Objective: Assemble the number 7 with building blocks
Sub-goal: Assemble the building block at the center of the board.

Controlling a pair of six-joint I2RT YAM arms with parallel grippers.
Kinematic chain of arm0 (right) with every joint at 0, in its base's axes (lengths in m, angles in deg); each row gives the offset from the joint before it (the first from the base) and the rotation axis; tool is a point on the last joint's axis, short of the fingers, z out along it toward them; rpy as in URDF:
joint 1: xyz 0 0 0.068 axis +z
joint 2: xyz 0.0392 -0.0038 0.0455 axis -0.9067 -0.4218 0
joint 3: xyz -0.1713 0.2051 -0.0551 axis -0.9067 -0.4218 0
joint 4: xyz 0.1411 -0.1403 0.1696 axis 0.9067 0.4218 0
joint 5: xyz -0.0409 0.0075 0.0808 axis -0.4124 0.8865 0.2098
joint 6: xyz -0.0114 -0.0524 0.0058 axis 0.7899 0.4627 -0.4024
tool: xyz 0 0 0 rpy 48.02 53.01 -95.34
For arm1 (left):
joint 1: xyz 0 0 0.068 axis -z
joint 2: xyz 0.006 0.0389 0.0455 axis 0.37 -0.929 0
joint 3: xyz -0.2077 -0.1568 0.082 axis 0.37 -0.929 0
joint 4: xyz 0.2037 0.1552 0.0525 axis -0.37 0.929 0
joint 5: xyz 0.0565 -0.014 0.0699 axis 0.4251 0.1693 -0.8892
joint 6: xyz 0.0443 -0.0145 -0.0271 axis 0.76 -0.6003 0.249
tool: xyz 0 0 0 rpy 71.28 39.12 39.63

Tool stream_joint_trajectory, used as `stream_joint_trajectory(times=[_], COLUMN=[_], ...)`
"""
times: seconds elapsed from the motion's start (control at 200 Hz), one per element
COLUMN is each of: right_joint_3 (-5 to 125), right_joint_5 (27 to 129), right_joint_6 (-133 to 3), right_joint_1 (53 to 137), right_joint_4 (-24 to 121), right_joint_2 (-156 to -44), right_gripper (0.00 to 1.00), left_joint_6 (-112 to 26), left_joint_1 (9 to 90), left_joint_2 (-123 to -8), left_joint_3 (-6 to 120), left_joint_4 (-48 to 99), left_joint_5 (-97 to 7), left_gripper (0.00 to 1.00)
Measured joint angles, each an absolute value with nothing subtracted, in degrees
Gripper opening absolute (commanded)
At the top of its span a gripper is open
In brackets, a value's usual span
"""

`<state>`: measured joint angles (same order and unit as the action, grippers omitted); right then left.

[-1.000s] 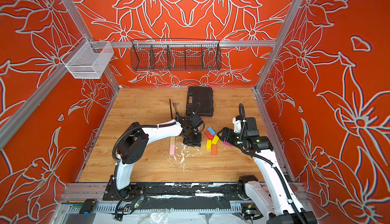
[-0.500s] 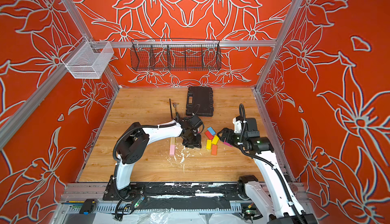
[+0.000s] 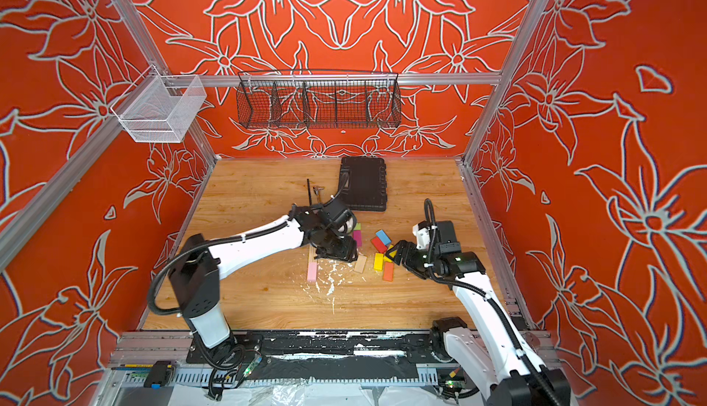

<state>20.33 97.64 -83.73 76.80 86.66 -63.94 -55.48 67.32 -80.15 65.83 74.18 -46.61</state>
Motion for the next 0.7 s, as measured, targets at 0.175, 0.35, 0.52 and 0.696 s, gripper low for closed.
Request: stream_joint_trajectory(times=[0.175, 0.35, 0.52, 0.696], right_joint_3=[22.0, 26.0, 30.3, 36.5], right_joint_5=[92.7, 84.5, 78.3, 71.3], right_joint_6=[-85.4, -86.7, -88.3, -89.7], right_joint_1=[86.8, 93.8, 100.9, 107.1], right_joint_4=[85.7, 86.3, 86.7, 87.8], right_joint_2=[-69.3, -77.4, -85.8, -95.2], right_gripper=[0.79, 0.8, 0.81, 0.8], left_joint_6=[-49.5, -44.7, -41.7, -39.6], left_joint_1=[57.4, 45.9, 38.3, 36.8], left_joint_2=[-70.0, -62.6, -58.9, -58.8], left_joint_3=[64.1, 58.1, 51.0, 45.1], left_joint_4=[79.2, 80.8, 80.0, 78.8], left_joint_5=[-49.1, -48.6, -46.6, -46.7], left_gripper=[0.71, 0.72, 0.72, 0.72])
